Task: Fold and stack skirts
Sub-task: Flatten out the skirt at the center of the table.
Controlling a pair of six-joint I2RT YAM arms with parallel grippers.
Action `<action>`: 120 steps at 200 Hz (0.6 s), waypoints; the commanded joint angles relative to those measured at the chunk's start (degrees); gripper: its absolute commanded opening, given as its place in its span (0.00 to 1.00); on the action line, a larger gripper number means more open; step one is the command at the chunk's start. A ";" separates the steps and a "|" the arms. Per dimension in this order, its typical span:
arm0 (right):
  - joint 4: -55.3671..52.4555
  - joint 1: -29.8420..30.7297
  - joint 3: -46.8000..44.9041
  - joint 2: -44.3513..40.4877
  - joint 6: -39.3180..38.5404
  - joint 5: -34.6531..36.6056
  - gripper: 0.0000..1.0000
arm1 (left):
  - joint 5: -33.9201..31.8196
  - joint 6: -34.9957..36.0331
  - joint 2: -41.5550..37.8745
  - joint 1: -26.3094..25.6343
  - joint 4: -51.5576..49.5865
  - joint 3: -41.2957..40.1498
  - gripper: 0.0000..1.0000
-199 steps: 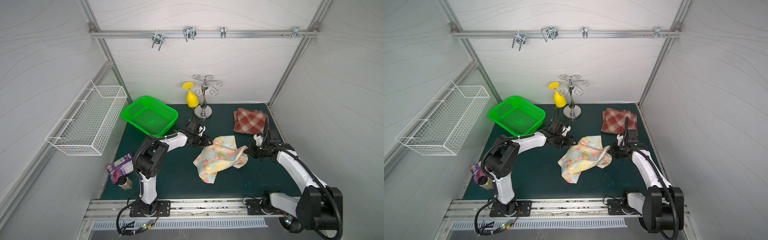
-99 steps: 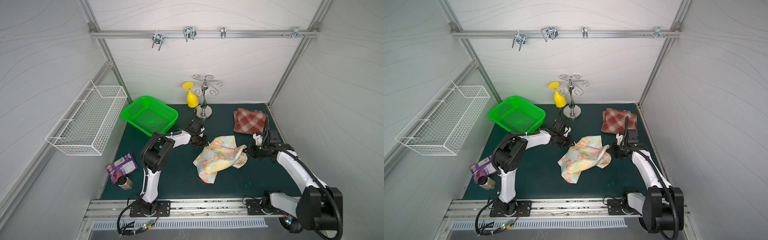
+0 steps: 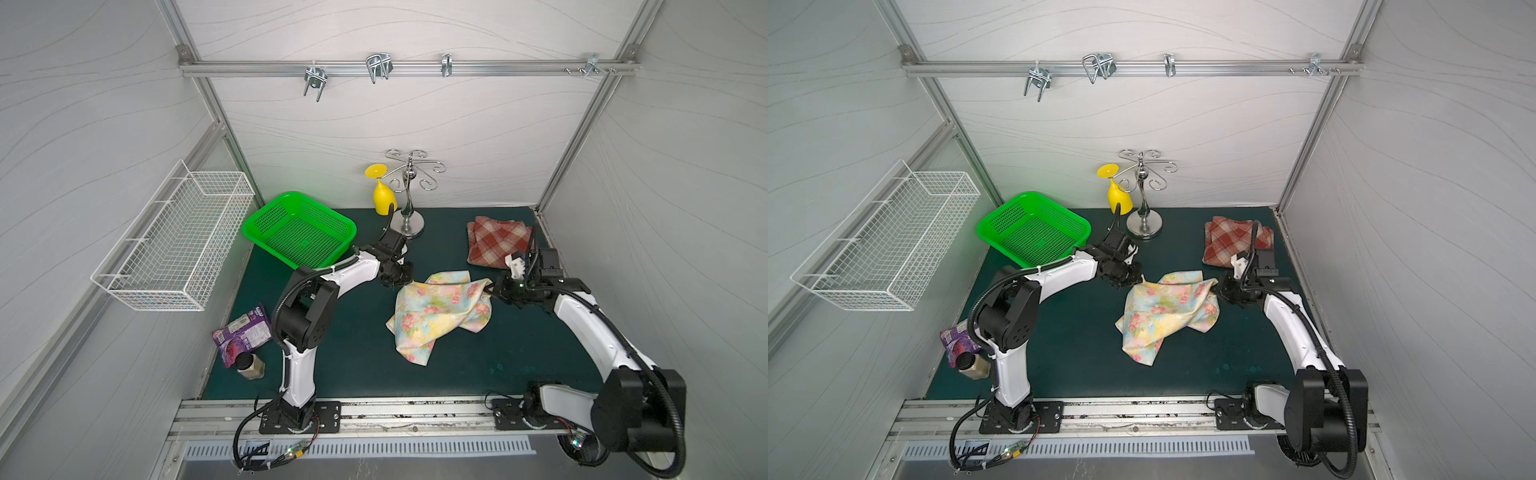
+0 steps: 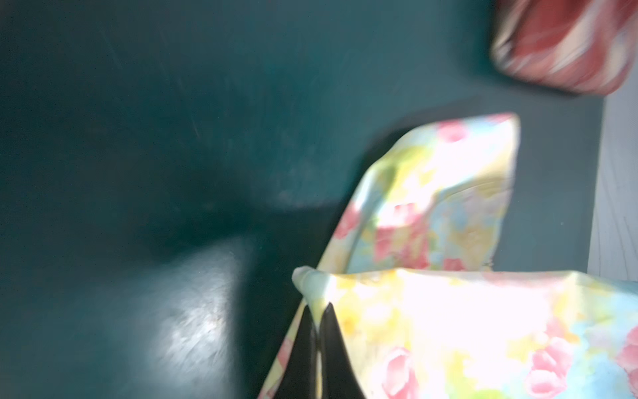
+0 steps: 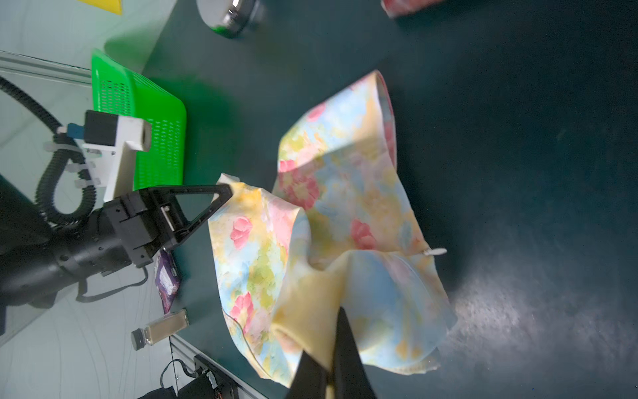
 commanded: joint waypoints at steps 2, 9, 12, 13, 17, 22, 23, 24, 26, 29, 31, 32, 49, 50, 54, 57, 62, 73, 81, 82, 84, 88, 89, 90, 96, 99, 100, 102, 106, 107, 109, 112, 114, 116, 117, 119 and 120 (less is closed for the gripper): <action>-0.51 2.78 7.95 2.16 -1.45 -0.90 0.00 | -4.50 1.68 -6.27 2.14 -7.58 8.68 0.00; -0.57 3.42 10.35 3.21 -1.46 -0.90 0.00 | -4.59 1.52 -7.09 3.04 -8.86 10.79 0.00; -0.66 3.70 11.45 3.72 -1.46 -0.96 0.00 | -4.62 1.50 -7.40 3.41 -9.29 11.59 0.00; -0.67 3.76 11.80 3.92 -1.46 -0.93 0.00 | -4.69 1.50 -7.44 3.55 -9.39 11.85 0.00; -0.82 4.04 13.36 4.73 -1.42 -0.99 0.00 | -4.83 1.50 -7.90 4.02 -9.71 12.75 0.00; -1.30 4.34 15.39 5.79 -1.47 -1.07 0.00 | -5.40 1.57 -8.15 4.63 -10.43 14.20 0.00; -1.43 4.38 15.84 6.01 -1.46 -1.07 0.00 | -5.48 1.58 -8.25 4.73 -10.62 14.52 0.00; -1.54 4.45 16.06 6.21 -1.46 -1.08 0.00 | -5.56 1.58 -8.30 4.87 -10.81 14.81 0.00; -1.82 4.55 17.07 6.62 -1.50 -1.08 0.00 | -5.76 1.63 -8.38 5.13 -11.16 15.45 0.00; -2.05 4.60 18.39 7.33 -1.54 -1.08 0.00 | -5.95 1.73 -8.43 5.44 -11.77 16.44 0.00; -2.15 4.61 18.99 7.82 -1.63 -1.12 0.00 | -6.05 1.80 -8.44 5.69 -12.19 17.13 0.00; -2.21 4.61 19.53 7.99 -1.63 -1.19 0.00 | -6.11 1.87 -8.44 5.83 -12.38 17.48 0.00; -3.98 4.74 26.61 11.78 -2.23 -1.04 0.00 | -6.84 2.43 -8.18 7.82 -15.86 24.14 0.00; -4.09 4.72 27.20 11.99 -2.28 -1.06 0.00 | -6.90 2.45 -8.13 7.91 -16.06 24.63 0.00; -4.52 4.70 29.11 12.75 -2.47 -1.01 0.00 | -7.29 2.74 -7.97 8.33 -16.94 26.30 0.00; -4.93 4.74 30.43 13.41 -2.69 -0.87 0.00 | -7.66 2.93 -7.85 8.54 -17.55 27.45 0.00; -5.41 4.76 32.15 14.14 -2.96 -0.85 0.00 | -8.15 3.22 -7.55 8.97 -18.44 29.40 0.00; -6.55 4.74 36.89 16.26 -3.54 -0.19 0.00 | -8.98 3.80 -6.84 9.78 -20.07 33.61 0.00; -7.31 4.62 40.14 17.80 -3.74 -0.16 0.00 | -9.19 4.21 -6.17 10.38 -21.19 36.66 0.00; -7.38 4.61 40.56 17.90 -3.74 -0.18 0.00 | -9.22 4.26 -6.08 10.46 -21.36 37.00 0.00; -7.50 4.63 41.43 18.27 -3.74 -0.26 0.00 | -9.26 4.34 -5.87 10.57 -21.71 37.78 0.00; -7.69 4.62 42.91 18.82 -3.74 -0.66 0.00 | -9.38 4.46 -5.54 10.84 -22.49 39.34 0.00; -7.70 4.61 43.27 18.99 -3.74 -0.74 0.00 | -9.40 4.47 -5.45 10.91 -22.67 39.75 0.00; -7.75 4.61 43.66 19.02 -3.74 -0.78 0.00 | -9.41 4.52 -5.32 10.95 -22.85 40.13 0.00; -7.98 4.62 45.76 19.74 -3.67 -1.32 0.00 | -9.46 4.77 -4.96 11.28 -23.70 42.14 0.00; -8.20 4.71 46.80 20.09 -3.66 -1.26 0.00 | -9.69 4.89 -4.82 11.40 -24.06 42.91 0.00; -8.27 4.75 47.14 20.15 -3.65 -1.26 0.00 | -9.78 4.95 -4.87 11.46 -24.16 43.11 0.00; -8.38 4.73 47.84 20.32 -3.63 -1.30 0.00 | -9.93 5.02 -4.91 11.50 -24.28 43.53 0.00; -8.61 4.71 49.45 20.63 -3.65 -1.20 0.00 | -10.37 5.29 -5.04 11.64 -24.43 44.14 0.00; -8.65 4.75 49.79 20.73 -3.65 -1.18 0.00 | -10.51 5.33 -5.07 11.67 -24.43 44.30 0.00; -8.71 4.72 50.09 20.77 -3.65 -1.17 0.00 | -10.73 5.42 -5.25 11.73 -24.43 44.47 0.00; -8.85 4.73 51.25 21.03 -3.65 -1.08 0.00 | -11.00 5.57 -5.54 11.82 -24.41 44.62 0.00; -8.97 4.75 51.90 21.07 -3.72 -1.08 0.00 | -11.07 5.61 -5.65 11.85 -24.36 44.63 0.00; -9.08 4.77 52.48 21.19 -3.78 -1.08 0.00 | -11.15 5.62 -5.94 11.93 -24.26 44.64 0.00; -9.15 4.74 52.71 21.22 -3.85 -1.08 0.00 | -11.17 5.67 -6.09 11.99 -24.17 44.59 0.00; -9.20 4.75 53.28 21.31 -3.83 -1.21 0.00 | -11.18 5.70 -6.31 12.03 -24.00 44.56 0.00; -9.29 4.72 53.41 21.37 -3.88 -1.19 0.00 | -11.18 5.71 -6.50 12.08 -23.95 44.47 0.00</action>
